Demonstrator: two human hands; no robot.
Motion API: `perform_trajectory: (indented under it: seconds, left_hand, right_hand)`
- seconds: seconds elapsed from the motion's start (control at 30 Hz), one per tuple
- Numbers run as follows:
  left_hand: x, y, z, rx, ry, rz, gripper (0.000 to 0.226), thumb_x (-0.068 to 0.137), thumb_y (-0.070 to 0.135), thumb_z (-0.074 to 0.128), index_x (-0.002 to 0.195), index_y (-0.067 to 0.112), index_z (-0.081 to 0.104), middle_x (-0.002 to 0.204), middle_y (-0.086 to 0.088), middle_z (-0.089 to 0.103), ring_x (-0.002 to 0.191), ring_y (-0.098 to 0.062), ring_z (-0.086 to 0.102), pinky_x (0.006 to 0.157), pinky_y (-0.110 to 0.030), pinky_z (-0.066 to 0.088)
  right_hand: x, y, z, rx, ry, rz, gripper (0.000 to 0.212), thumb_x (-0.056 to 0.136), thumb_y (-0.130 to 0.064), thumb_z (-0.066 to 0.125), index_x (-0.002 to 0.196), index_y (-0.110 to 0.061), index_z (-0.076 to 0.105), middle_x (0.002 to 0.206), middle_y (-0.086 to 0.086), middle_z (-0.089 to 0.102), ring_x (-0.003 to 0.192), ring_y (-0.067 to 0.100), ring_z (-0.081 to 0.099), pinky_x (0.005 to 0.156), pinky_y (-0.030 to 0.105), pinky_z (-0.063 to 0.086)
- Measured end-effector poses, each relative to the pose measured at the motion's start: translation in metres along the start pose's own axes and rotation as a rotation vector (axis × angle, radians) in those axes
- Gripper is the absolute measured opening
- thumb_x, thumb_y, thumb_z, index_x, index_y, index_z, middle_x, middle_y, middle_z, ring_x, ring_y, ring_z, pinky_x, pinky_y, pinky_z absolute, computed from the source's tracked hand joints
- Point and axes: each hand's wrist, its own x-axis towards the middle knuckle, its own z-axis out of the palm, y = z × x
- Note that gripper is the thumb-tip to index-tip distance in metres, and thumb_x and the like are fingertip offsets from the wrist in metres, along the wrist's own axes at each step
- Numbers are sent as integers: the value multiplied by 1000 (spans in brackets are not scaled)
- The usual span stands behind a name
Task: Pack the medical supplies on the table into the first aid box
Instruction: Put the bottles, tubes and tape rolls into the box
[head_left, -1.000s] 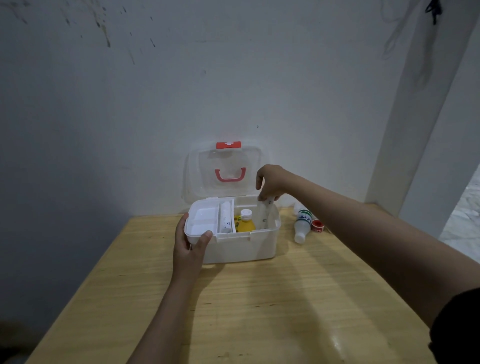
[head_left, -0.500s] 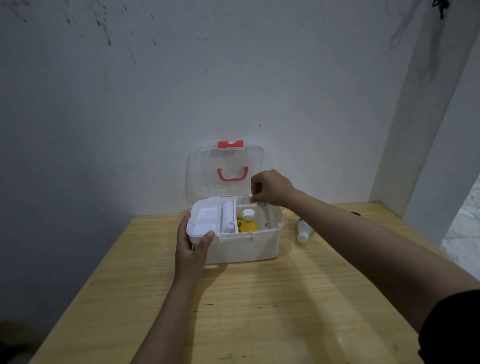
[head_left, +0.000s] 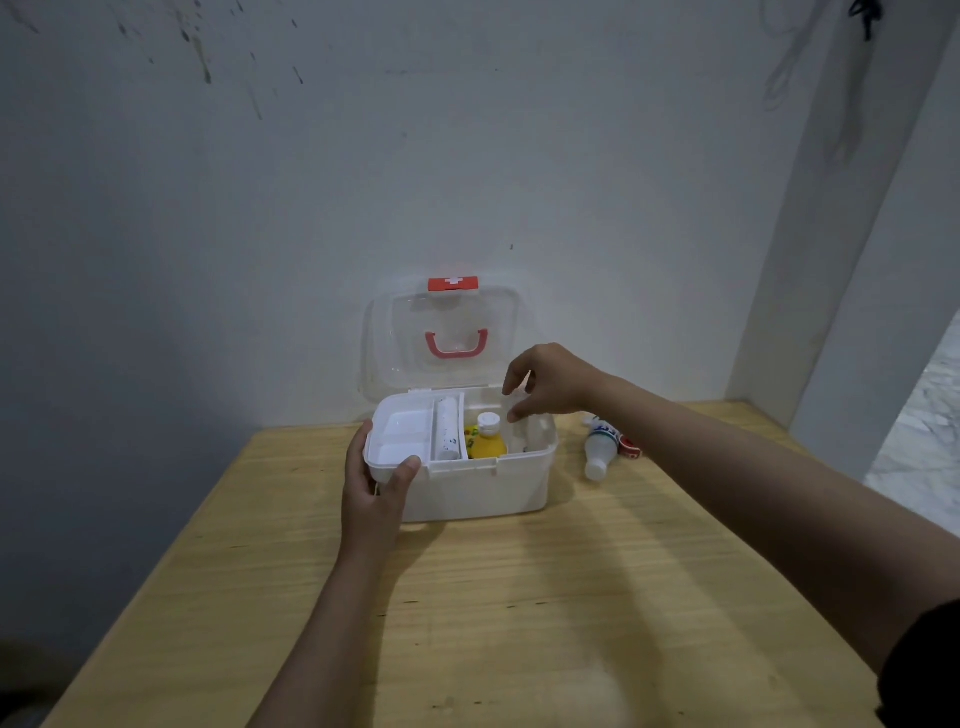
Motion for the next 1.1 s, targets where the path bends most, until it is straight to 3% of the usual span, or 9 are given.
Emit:
perform_trajectory:
  seconds: [0.27, 0.57, 0.8, 1.1]
  left_hand:
    - [0, -1, 0, 9, 10, -2, 82, 57, 55, 64, 133, 37, 37, 128, 10, 49, 112, -8, 51, 82, -22, 47]
    - [0, -1, 1, 4, 16, -4, 84, 56, 55, 64, 134, 36, 38, 126, 13, 49, 110, -4, 51, 83, -20, 47]
    - [-1, 2, 1, -16, 12, -1, 88, 54, 54, 64, 136, 33, 38, 118, 24, 48, 102, 11, 50, 70, -6, 46]
    - [-1, 0, 0, -2, 2, -3, 82, 57, 54, 64, 133, 38, 38, 123, 18, 49, 108, 5, 50, 75, -11, 46]
  right_hand:
    - [-4, 10, 4, -51, 36, 7, 28, 70, -13, 80, 95, -6, 71, 97, 9, 70, 77, 13, 57, 71, 23, 46]
    - [1, 16, 9, -86, 112, 28, 25, 68, -15, 80, 89, -6, 71, 92, 9, 69, 76, 17, 57, 72, 30, 51]
    - [4, 14, 15, -139, 115, 43, 33, 71, -21, 79, 99, -8, 68, 99, 8, 64, 82, 15, 49, 76, 32, 49]
    - [-14, 27, -13, -75, 199, 66, 34, 76, -27, 77, 99, -4, 69, 98, 11, 69, 80, 18, 58, 77, 30, 50]
